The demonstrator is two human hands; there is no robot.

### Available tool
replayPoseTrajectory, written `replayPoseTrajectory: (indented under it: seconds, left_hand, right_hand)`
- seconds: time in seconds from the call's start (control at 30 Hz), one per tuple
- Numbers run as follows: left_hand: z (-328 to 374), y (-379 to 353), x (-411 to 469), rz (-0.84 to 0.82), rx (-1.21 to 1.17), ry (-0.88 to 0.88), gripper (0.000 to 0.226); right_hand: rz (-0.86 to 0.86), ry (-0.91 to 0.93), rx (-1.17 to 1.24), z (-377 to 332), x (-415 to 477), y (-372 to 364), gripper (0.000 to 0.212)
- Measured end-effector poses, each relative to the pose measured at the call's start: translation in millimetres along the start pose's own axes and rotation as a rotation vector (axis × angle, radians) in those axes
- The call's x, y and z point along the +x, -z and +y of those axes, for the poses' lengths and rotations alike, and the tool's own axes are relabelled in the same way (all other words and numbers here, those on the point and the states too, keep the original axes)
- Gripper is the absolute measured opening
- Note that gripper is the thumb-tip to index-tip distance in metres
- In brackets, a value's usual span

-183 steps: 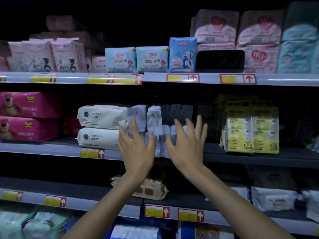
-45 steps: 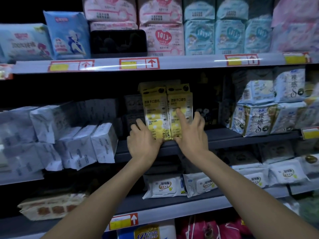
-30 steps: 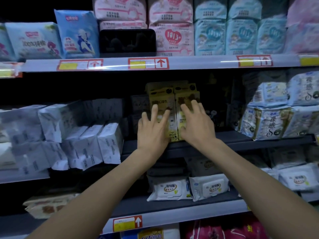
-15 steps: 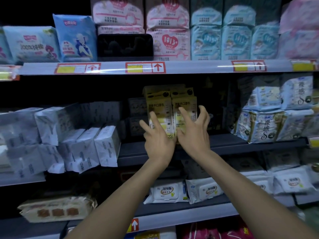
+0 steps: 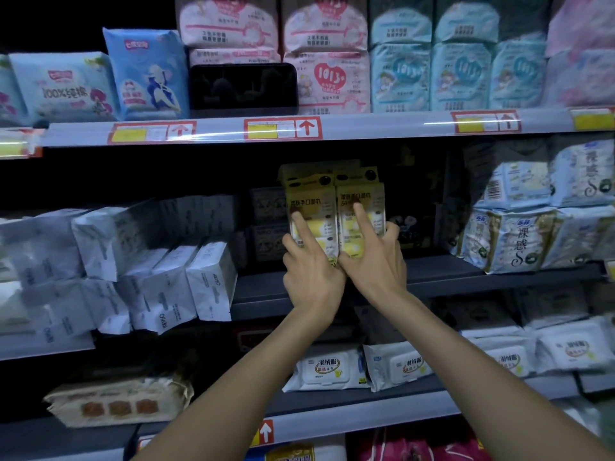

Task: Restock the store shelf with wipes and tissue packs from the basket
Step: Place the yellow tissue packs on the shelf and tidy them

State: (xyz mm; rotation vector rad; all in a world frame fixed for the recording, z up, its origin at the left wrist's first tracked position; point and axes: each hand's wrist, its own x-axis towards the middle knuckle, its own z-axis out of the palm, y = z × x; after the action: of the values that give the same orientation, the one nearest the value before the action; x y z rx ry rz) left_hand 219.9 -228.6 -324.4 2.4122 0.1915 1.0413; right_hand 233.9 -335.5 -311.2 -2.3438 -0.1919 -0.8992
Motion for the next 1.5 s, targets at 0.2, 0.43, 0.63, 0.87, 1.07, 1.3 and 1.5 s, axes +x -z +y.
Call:
replayPoseTrajectory:
  seconds: [0.2, 0.43, 0.63, 0.87, 1.07, 1.3, 1.5]
  left_hand:
    - [-7, 8, 0, -0.051, -0.002, -0.042, 0.112]
    - [-12, 26, 3, -0.140, 0.185, -0.110, 0.116]
    - [-13, 55, 0, -0.190, 0.294, -0.192, 0.094]
    - [-31, 111, -20, -0.054, 0.203, -0.358, 0.062]
    - [-94, 162, -22, 0.250, 0.310, -0.525, 0.047]
    - [-193, 205, -18, 0.292, 0.594, -0.338, 0.077]
    - [-235, 212, -9, 0.336, 0.596, -0.328, 0.077]
  right_hand:
    - [-0.026, 0.037, -0.053, 2, -1, 4, 0.089]
    - [0.009, 0.082, -0.177, -4, 0, 12, 0.083]
    - [-0.014, 0.098, -0.260, -14, -9, 29, 0.076]
    - [-0.001, 0.184, -0.176, -67, -37, 43, 0.073]
    - [0.005, 0.295, -0.065, -129, -67, 31, 0.061]
    - [-0.066, 0.378, -0.042, -178, -100, -11, 0.056]
    - [-0.172, 0.433, -0.080, -202, -112, -53, 0.061]
